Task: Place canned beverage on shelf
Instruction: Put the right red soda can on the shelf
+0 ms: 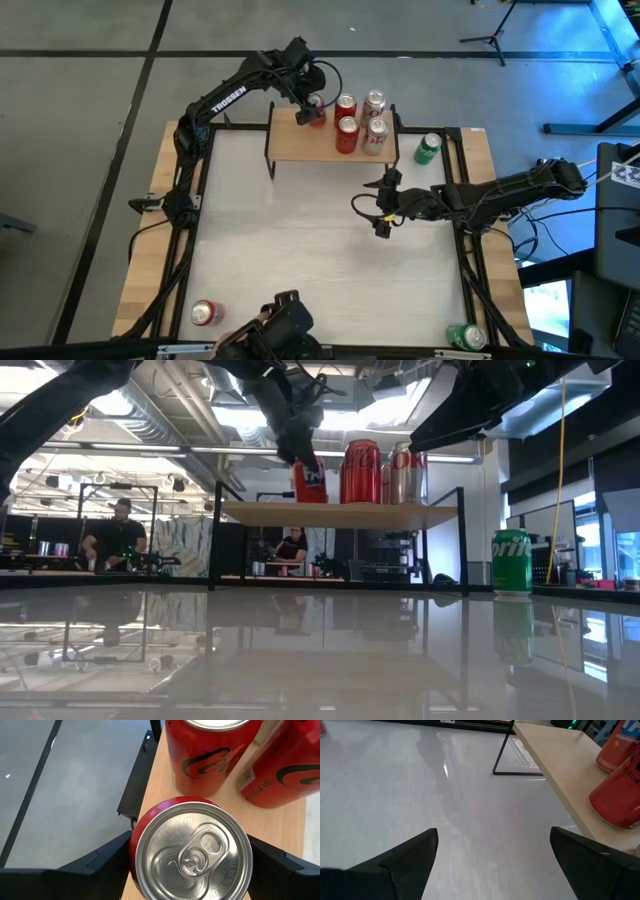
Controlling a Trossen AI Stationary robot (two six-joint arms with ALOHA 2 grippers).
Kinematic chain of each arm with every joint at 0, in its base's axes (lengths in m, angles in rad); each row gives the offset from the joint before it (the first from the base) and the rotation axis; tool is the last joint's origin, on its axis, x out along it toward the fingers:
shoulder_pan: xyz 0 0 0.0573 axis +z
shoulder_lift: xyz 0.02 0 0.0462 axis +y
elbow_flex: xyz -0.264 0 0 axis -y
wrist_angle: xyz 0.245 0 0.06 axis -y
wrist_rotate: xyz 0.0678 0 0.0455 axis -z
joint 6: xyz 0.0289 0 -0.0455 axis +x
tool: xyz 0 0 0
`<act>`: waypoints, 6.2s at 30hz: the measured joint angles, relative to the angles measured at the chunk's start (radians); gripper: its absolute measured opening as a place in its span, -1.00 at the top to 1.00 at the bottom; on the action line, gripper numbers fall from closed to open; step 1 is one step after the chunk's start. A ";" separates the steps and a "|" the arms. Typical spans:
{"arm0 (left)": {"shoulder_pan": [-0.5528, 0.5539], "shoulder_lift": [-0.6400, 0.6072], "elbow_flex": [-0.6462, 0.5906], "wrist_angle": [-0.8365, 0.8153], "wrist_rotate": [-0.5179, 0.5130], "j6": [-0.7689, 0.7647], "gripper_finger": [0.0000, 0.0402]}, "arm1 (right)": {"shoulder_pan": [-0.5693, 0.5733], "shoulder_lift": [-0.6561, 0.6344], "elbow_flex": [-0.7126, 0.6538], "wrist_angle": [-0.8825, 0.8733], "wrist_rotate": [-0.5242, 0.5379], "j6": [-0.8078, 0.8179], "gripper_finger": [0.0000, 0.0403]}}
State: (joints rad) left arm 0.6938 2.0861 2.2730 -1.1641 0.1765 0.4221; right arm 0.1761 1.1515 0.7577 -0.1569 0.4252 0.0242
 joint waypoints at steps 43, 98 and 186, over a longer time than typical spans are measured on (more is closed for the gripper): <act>-0.029 0.001 -0.002 0.024 -0.047 -0.102 -0.49 | 0.000 0.021 -0.001 0.007 0.000 -0.003 -0.89; -0.057 -0.038 -0.002 -0.073 -0.203 -0.104 -0.80 | 0.000 0.021 -0.001 0.025 0.000 -0.029 -0.89; -0.146 -0.088 -0.183 0.235 -0.412 -0.442 -0.38 | 0.000 0.021 0.000 0.029 0.000 -0.033 -0.89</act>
State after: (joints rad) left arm 0.5476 1.9980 2.0899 -0.9291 -0.2355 -0.0199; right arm 0.1762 1.1721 0.7574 -0.1284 0.4248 -0.0090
